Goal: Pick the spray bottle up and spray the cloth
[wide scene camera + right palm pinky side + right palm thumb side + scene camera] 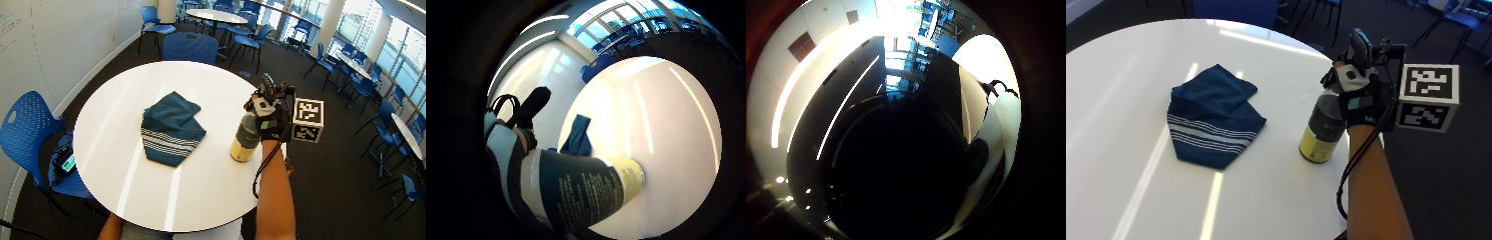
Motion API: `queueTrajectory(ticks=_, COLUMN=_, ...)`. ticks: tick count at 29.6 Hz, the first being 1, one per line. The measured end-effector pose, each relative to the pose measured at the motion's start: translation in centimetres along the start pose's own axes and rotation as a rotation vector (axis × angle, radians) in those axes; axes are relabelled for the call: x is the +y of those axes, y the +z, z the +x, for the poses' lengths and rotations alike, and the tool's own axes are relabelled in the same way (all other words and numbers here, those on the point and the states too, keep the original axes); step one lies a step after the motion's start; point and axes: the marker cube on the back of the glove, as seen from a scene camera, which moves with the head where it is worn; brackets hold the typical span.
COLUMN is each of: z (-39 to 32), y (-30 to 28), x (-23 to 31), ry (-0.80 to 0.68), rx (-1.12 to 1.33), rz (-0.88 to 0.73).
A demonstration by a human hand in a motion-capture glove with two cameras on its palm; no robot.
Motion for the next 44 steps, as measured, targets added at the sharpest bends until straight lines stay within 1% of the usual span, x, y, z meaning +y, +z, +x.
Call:
queueTrajectory(ticks=6, z=0.0, y=0.1, x=0.0, ry=0.005, rx=0.02, rz=-0.043)
queueTrajectory(ticks=10, z=-0.4, y=-0.1, x=-0.4, ry=-0.007, rx=0.074, rz=-0.065)
queueTrajectory(ticks=20, z=-0.8, y=-0.9, x=-2.1, ry=-0.047, rx=0.279, rz=-0.08)
queueTrajectory(ticks=31, z=-2.1, y=-0.4, x=-3.7, ry=-0.115, rx=0.58, rz=-0.076)
queueTrajectory(ticks=44, z=-2.4, y=1.5, x=-4.3, ry=-0.29, rx=0.913, rz=-0.035)
